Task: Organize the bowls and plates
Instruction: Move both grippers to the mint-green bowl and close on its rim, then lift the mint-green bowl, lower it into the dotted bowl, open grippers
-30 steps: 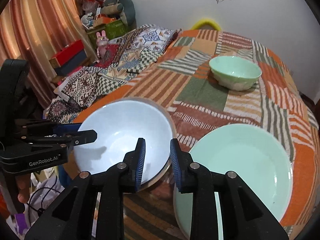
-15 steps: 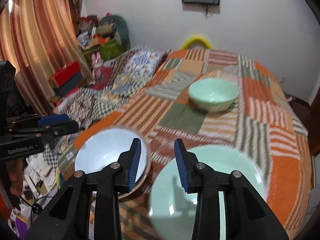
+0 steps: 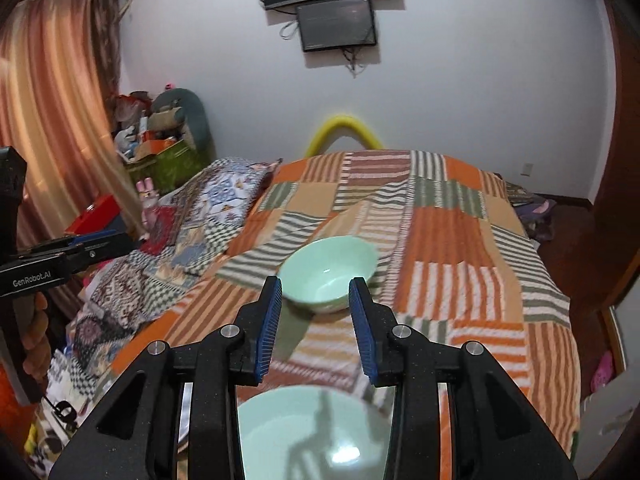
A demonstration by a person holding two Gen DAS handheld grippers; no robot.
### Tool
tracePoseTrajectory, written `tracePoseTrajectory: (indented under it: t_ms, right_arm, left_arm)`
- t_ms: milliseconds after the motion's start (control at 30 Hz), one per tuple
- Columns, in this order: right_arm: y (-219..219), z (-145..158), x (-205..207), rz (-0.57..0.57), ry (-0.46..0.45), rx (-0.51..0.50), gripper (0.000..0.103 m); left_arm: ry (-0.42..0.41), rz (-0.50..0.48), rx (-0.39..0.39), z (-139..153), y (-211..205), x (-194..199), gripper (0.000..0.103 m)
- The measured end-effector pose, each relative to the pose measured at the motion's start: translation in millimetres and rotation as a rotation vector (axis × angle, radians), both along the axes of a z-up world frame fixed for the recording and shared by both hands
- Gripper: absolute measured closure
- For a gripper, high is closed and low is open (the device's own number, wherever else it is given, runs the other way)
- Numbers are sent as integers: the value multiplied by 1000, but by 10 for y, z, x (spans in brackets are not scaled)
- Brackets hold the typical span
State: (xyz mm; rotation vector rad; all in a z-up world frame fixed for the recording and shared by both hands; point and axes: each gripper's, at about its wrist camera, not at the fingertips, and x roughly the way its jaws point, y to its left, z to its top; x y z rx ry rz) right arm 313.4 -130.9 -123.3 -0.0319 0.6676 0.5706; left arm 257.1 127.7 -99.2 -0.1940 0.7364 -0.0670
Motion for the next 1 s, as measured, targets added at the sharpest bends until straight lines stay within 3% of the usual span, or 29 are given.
tracePoseTrajectory:
  t_ms: [233, 367, 533, 767, 867, 1000]
  right_arm:
    - [-2, -337, 510, -19, 78, -8, 71]
    - [88, -562, 730, -11, 123, -29, 71]
    - [190, -756, 942, 15, 171, -47, 71]
    - [320, -1022, 1141, 45, 216, -103, 71]
    - [318, -1107, 1183, 48, 240, -95, 71]
    - [345, -1147, 1210, 67, 280, -72, 71]
  left_arm:
    - [78, -11, -11, -480, 91, 719, 56]
    - [139, -34, -24, -853, 127, 1081, 74]
    - [211, -51, -51, -1244, 156, 1408, 79]
    - [305, -76, -88, -1644, 104, 1632, 79]
    - [312, -104, -59, -1729, 26, 1655, 79]
    - [298, -127, -14, -1700, -75, 1655, 88]
